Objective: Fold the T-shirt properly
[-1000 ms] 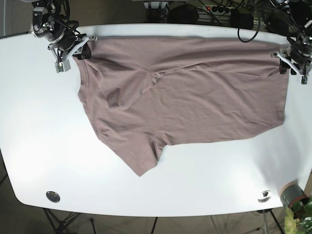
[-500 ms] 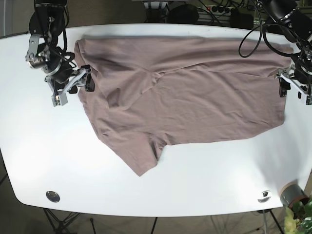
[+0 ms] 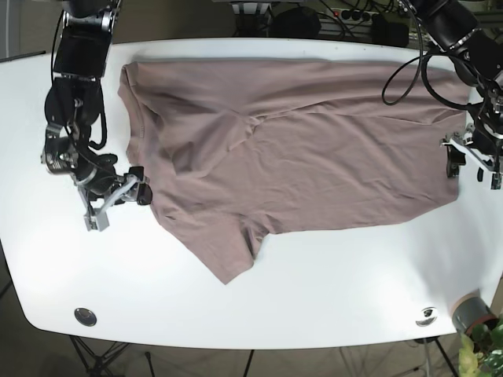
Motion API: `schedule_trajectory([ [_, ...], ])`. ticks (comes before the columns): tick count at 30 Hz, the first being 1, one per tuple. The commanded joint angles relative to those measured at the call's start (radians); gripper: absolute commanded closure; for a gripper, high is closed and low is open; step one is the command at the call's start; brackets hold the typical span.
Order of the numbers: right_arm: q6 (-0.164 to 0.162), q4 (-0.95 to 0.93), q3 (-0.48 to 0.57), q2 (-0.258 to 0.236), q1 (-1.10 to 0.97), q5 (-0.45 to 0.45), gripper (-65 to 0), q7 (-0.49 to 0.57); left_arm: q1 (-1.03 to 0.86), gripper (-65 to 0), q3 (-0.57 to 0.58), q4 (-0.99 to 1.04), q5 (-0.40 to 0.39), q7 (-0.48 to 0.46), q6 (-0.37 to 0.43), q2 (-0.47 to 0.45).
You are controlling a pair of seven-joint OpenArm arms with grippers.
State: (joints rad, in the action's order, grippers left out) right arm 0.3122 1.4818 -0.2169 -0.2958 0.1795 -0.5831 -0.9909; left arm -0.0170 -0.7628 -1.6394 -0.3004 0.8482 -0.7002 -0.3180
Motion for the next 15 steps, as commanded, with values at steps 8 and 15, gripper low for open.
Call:
schedule_trajectory([
  [8, 0.008, -0.324, 0.159, 0.013, 0.242, 0.147, -36.8, 0.232, 0.002, -42.1, -0.010, -0.022, -0.015, -0.020, 0.002, 0.027],
  [15, 0.009, -0.550, 0.230, 0.025, 0.338, 0.199, -33.3, 0.396, -0.027, -42.1, -0.013, -0.023, -0.015, -0.020, 0.002, 0.030],
])
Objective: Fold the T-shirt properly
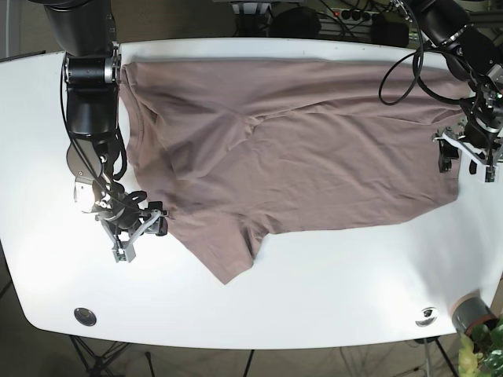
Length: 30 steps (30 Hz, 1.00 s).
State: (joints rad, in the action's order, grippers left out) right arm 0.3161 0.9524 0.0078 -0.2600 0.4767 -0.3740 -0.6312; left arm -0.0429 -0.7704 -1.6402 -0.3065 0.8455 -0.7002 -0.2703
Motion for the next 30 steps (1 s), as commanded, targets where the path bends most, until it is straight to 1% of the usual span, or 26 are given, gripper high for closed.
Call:
schedule_trajectory([
  [1, 0.005, -0.056, 0.014, -0.011, 0.053, 0.000, -33.3, 0.060, -0.004, -42.1, -0.005, -0.022, -0.009, -0.018, 0.002, -0.017],
  [5, 0.005, -0.132, 0.022, -0.005, 0.072, 0.031, -33.3, 0.118, -0.007, -42.1, -0.007, -0.022, -0.009, -0.018, 0.002, -0.019],
  [7, 0.005, -0.152, 0.022, -0.002, 0.072, 0.036, -33.3, 0.124, -0.007, -42.1, -0.007, -0.021, -0.009, -0.018, 0.002, -0.019],
  [9, 0.005, -0.160, 0.022, 0.005, 0.070, 0.036, -33.3, 0.124, -0.007, -42.1, -0.007, -0.021, -0.009, -0.018, 0.002, -0.020],
  [11, 0.005, -0.155, 0.022, 0.024, 0.069, 0.036, -33.3, 0.119, -0.005, -42.2, -0.007, -0.019, -0.007, -0.018, 0.002, -0.020],
  [16, 0.005, -0.152, 0.022, 0.052, 0.053, 0.028, -33.3, 0.103, 0.002, -42.8, -0.001, -0.018, 0.056, -0.018, 0.002, -0.020],
  [19, 0.005, -0.152, 0.022, 0.070, 0.050, 0.033, -33.3, 0.103, 0.015, -42.8, 0.001, -0.018, 0.062, -0.018, 0.002, -0.022],
  [22, 0.005, -0.155, 0.022, 0.075, 0.050, 0.036, -33.3, 0.103, 0.041, -42.9, 0.001, -0.012, 0.066, -0.018, 0.002, -0.027],
  [24, 0.005, -0.155, 0.022, 0.077, 0.047, 0.034, -33.3, 0.103, 0.054, -42.9, 0.001, -0.012, 0.088, -0.018, 0.002, -0.040],
  [28, 0.005, -0.152, 0.022, 0.078, 0.024, 0.027, -32.8, 0.101, 0.111, -42.9, 0.001, 0.038, 0.169, -0.018, 0.002, -0.040],
  [30, 0.005, -0.152, 0.022, 0.092, 0.020, 0.028, -32.8, 0.101, 0.154, -42.9, 0.001, 0.079, 0.209, -0.018, 0.002, -0.042],
])
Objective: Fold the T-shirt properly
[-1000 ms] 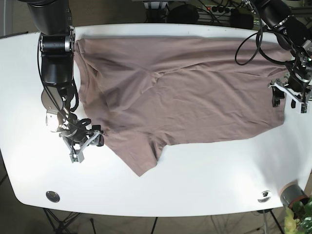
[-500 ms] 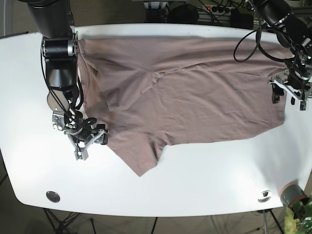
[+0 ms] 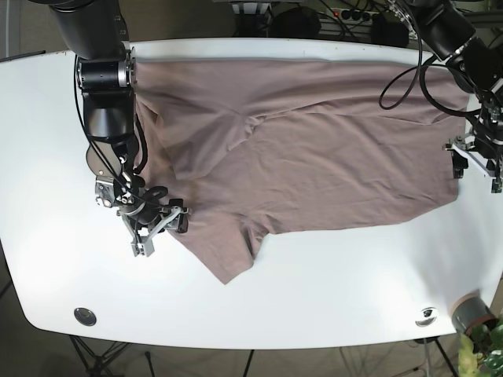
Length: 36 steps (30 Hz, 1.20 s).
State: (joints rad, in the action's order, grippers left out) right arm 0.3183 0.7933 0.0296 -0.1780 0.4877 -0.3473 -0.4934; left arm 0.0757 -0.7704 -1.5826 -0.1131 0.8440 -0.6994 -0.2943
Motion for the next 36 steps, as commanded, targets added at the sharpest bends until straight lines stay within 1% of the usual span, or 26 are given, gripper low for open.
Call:
schedule_trajectory([
  [1, 0.003, 0.008, 0.000, 0.019, 0.006, 0.006, -32.8, -0.037, 0.062, -42.9, 0.001, 0.049, 0.040, -0.016, 0.001, -0.018],
  [3, 0.003, 0.008, 0.000, 0.024, 0.004, 0.009, -31.7, -0.037, 0.106, -42.9, 0.002, 0.103, 0.085, -0.016, 0.001, -0.019],
  [5, 0.003, 0.008, 0.000, 0.024, 0.003, 0.009, -26.3, -0.037, 0.137, -42.9, 0.009, 0.144, 0.114, -0.016, 0.001, -0.019],
  [6, 0.003, 0.008, 0.000, 0.024, 0.003, 0.009, -21.1, -0.037, 0.155, -43.1, 0.016, 0.166, 0.122, -0.018, 0.002, -0.021],
  [7, 0.003, 0.008, 0.000, 0.024, 0.003, 0.009, -17.3, -0.037, 0.167, -43.8, 0.019, 0.179, 0.123, -0.021, 0.002, -0.023],
  [9, 0.003, 0.008, 0.000, 0.024, 0.004, 0.009, -5.7, -0.037, 0.197, -48.5, 0.036, 0.235, 0.125, -0.055, 0.007, -0.038],
  [10, 0.002, 0.008, 0.000, 0.024, 0.006, 0.009, -1.7, -0.037, 0.210, -50.4, 0.048, 0.276, 0.125, -0.082, 0.028, -0.042],
  [12, 0.002, 0.008, 0.000, 0.024, 0.009, 0.009, -3.5, -0.037, 0.232, -51.5, 0.070, 0.340, 0.125, -0.121, 0.076, -0.047],
  [14, 0.002, 0.008, 0.000, 0.025, 0.010, 0.009, -4.0, -0.037, 0.258, -51.5, 0.107, 0.419, 0.118, -0.171, 0.119, -0.075],
  [17, 0.002, 0.008, 0.000, 0.025, 0.010, 0.009, -3.0, -0.037, 0.287, -51.5, 0.142, 0.520, 0.118, -0.230, 0.146, -0.090],
  [20, 0.002, 0.008, -0.004, 0.024, 0.010, 0.009, -3.0, -0.035, 0.332, -51.5, 0.147, 0.621, 0.122, -0.294, 0.174, -0.092],
  [24, 0.002, 0.008, -0.004, 0.025, 0.010, 0.009, -3.0, -0.035, 0.378, -51.5, 0.150, 0.764, 0.123, -0.365, 0.191, -0.131],
  [30, 0.002, 0.008, -0.004, 0.024, 0.009, 0.006, -3.0, -0.034, 0.447, -51.5, 0.150, 0.937, 0.120, -0.407, 0.188, -0.165],
  [36, 0.002, 0.008, -0.006, 0.024, 0.007, 0.001, -3.0, -0.034, 0.493, -51.5, 0.150, 1.057, 0.120, -0.414, 0.186, -0.185],
])
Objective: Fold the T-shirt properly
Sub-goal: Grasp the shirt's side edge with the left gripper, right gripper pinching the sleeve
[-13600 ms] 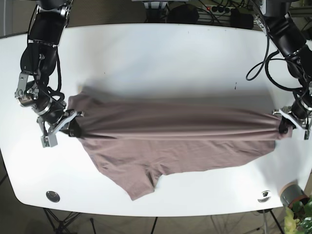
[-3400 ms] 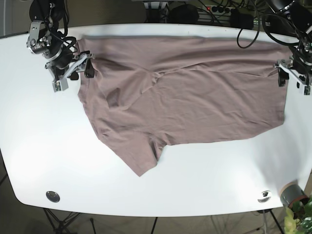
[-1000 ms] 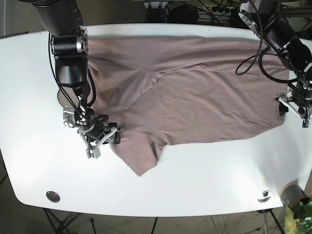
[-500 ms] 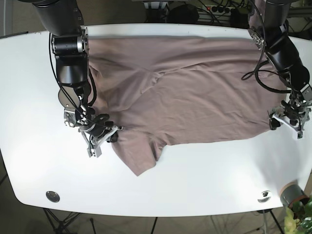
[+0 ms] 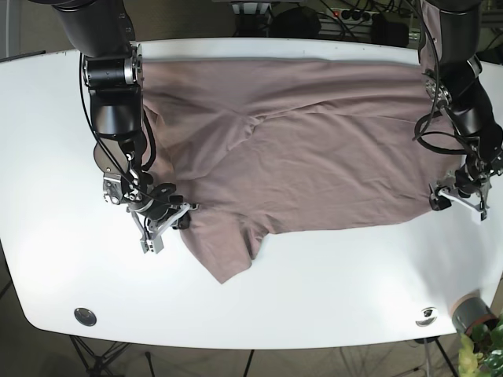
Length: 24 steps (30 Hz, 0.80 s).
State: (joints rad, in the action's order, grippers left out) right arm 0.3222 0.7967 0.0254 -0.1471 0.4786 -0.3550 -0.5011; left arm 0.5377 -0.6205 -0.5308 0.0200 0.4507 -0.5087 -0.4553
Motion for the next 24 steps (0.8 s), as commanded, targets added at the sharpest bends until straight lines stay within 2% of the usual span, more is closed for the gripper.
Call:
schedule_trajectory([
  [1, -0.002, 0.005, -0.002, -0.007, 0.016, 0.009, -3.0, -0.026, 0.034, -51.5, 0.000, 0.016, -0.013, -0.020, -0.005, -0.023],
  [8, -0.002, 0.043, -0.002, -0.006, 0.012, 0.007, -2.9, -0.026, 0.040, -49.4, 0.001, 0.056, -0.010, -0.017, -0.005, -0.017],
  [11, -0.005, 0.066, -0.002, -0.006, 0.012, 0.007, -2.7, -0.028, 0.038, -35.4, 0.001, 0.059, -0.009, -0.020, 0.003, -0.017],
  [14, -0.005, 0.068, -0.002, -0.007, 0.016, 0.007, -2.7, -0.028, 0.035, -15.6, 0.000, 0.057, -0.013, -0.022, 0.000, -0.017],
  [15, -0.005, 0.068, -0.002, -0.007, 0.018, 0.007, -2.4, -0.028, 0.035, -6.9, 0.000, 0.057, -0.015, -0.026, -0.003, -0.017],
  [16, -0.005, 0.068, -0.002, -0.007, 0.019, 0.011, -2.2, -0.028, 0.035, -1.8, 0.000, 0.057, -0.015, -0.036, -0.003, -0.017],
  [19, -0.005, 0.069, -0.002, -0.007, 0.021, 0.012, -2.2, -0.028, 0.038, 0.0, -0.005, 0.056, -0.016, -0.054, -0.009, -0.017],
  [24, -0.005, 0.120, -0.002, -0.007, 0.013, 0.007, -2.2, -0.029, 0.034, 0.0, -0.009, -0.025, -0.019, -0.046, -0.104, -0.013],
])
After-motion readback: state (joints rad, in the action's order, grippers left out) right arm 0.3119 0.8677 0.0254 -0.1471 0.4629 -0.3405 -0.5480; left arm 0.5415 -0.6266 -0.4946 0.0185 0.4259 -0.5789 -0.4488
